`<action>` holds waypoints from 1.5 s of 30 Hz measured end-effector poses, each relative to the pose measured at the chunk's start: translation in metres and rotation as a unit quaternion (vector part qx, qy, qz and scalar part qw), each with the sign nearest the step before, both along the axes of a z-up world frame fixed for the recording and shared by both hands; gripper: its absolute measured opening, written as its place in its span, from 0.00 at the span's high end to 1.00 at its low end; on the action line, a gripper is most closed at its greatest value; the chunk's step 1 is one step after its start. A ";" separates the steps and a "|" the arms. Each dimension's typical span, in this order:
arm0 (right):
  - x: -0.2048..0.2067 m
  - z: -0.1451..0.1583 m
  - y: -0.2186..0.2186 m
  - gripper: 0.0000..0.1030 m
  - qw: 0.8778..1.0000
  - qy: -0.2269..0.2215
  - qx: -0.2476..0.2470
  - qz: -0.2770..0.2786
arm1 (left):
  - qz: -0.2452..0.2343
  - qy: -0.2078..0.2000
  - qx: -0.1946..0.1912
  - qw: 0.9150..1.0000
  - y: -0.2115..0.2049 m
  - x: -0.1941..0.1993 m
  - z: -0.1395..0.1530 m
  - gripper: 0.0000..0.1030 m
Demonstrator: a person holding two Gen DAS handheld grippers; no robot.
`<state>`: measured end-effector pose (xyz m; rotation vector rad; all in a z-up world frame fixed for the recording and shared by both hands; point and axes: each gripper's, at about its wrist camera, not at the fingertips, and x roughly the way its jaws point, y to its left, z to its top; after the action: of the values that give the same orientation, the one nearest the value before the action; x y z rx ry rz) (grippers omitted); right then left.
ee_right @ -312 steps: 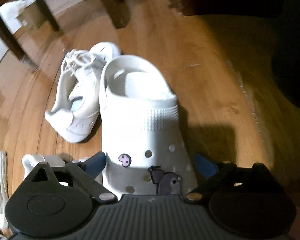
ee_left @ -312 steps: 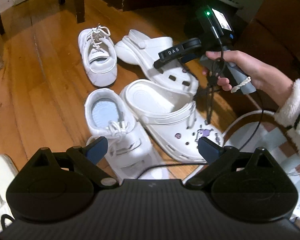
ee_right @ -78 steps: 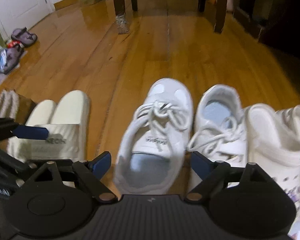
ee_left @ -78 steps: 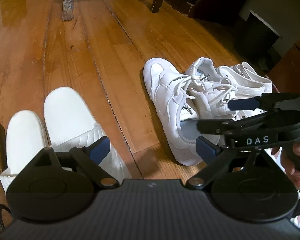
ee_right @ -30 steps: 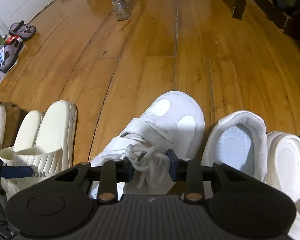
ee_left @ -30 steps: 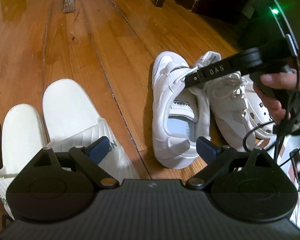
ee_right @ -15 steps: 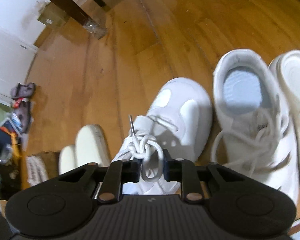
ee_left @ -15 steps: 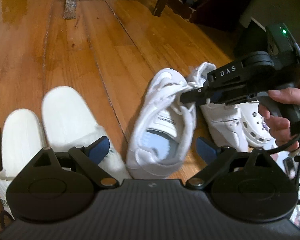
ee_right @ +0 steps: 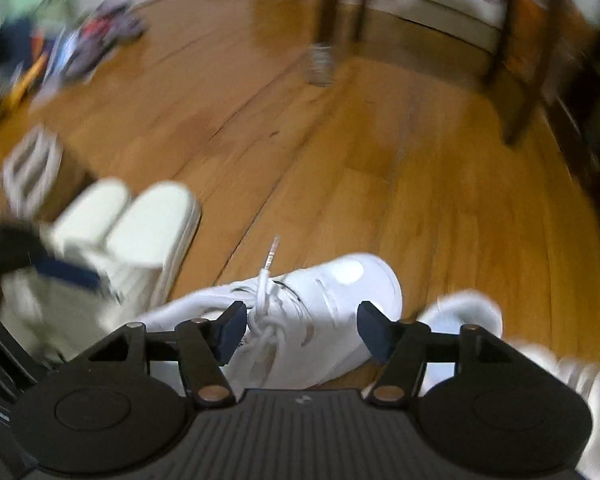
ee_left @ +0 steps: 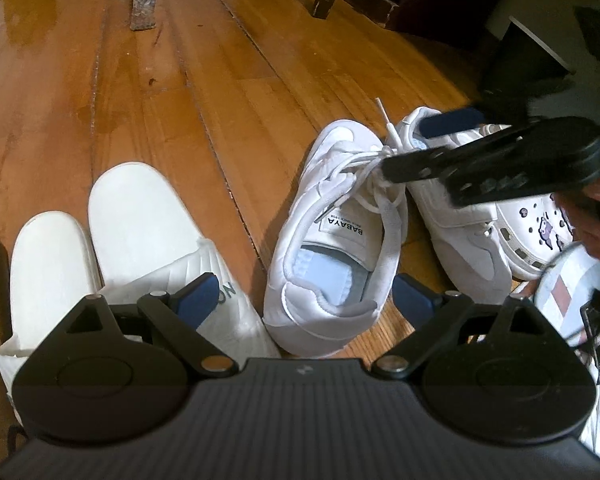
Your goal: Organize scattered shoes
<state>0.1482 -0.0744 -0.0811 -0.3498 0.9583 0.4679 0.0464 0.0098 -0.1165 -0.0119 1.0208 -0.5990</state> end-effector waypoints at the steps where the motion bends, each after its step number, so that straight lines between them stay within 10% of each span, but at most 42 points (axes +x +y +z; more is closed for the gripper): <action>1: 0.007 -0.007 0.004 0.30 1.000 0.011 -0.005 0.004 | -0.001 0.001 -0.001 1.000 0.000 0.000 0.000 0.08; 6: 0.051 -0.042 0.005 0.32 0.996 0.071 0.011 -0.060 | 0.005 0.002 0.001 1.000 0.002 0.001 -0.002 0.08; 10: 0.046 -0.036 -0.001 0.66 0.992 0.056 0.026 -0.114 | 0.011 -0.002 -0.006 1.000 0.006 0.001 0.002 0.08; 16: 0.044 -0.030 -0.039 0.69 0.955 0.092 0.148 -0.240 | 0.023 -0.018 -0.025 0.999 0.015 -0.002 0.017 0.08; 29: 0.001 -0.038 -0.096 0.70 0.773 0.270 0.339 -0.463 | 0.060 -0.042 -0.079 0.994 0.045 -0.006 0.047 0.01; 31: -0.026 -0.046 -0.104 0.71 0.721 0.312 0.390 -0.481 | 0.074 -0.056 -0.063 0.994 0.048 -0.007 0.051 0.01; 36: -0.079 -0.065 -0.120 0.72 0.639 0.334 0.459 -0.519 | 0.066 -0.091 -0.008 0.994 0.041 -0.012 0.055 0.01; 45: -0.071 -0.052 -0.140 0.35 0.635 0.306 0.506 -0.497 | 0.047 -0.045 0.007 0.998 0.018 -0.004 0.021 0.01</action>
<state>0.0774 -0.2148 -0.1328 1.4333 1.2045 0.0026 0.0420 0.0283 -0.0953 -0.0191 0.9321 -0.5024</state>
